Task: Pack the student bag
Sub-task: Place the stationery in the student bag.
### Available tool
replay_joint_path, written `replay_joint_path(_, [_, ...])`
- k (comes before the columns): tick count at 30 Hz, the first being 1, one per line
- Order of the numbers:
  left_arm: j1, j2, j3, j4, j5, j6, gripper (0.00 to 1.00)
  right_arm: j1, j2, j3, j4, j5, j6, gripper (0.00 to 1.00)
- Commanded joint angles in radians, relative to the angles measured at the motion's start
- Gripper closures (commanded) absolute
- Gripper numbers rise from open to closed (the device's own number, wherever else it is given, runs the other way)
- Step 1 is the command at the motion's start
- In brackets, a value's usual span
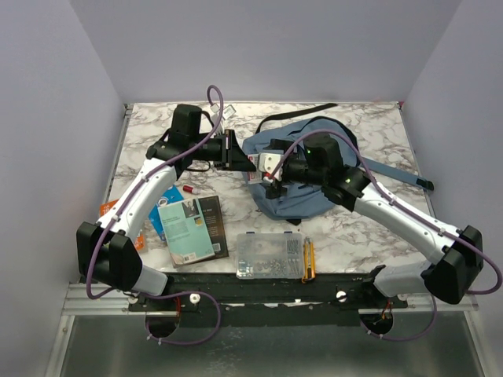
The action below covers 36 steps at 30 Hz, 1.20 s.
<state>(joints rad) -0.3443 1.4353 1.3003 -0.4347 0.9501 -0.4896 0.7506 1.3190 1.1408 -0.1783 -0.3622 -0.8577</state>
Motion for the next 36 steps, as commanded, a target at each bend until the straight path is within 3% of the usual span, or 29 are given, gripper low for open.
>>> replay_joint_path(1, [-0.010, 0.012, 0.040, -0.070, -0.036, 0.057, 0.85, 0.001, 0.013, 0.068, -0.073, -0.113, -0.046, 0.00])
replay_joint_path(22, [-0.010, 0.009, 0.052, -0.099, -0.053, 0.072, 0.82, 0.006, 0.146, 0.195, -0.192, -0.187, -0.034, 0.00])
replay_joint_path(36, [-0.007, 0.026, 0.053, -0.105, -0.045, 0.052, 0.77, 0.065, 0.158, 0.164, -0.119, -0.047, -0.049, 0.00])
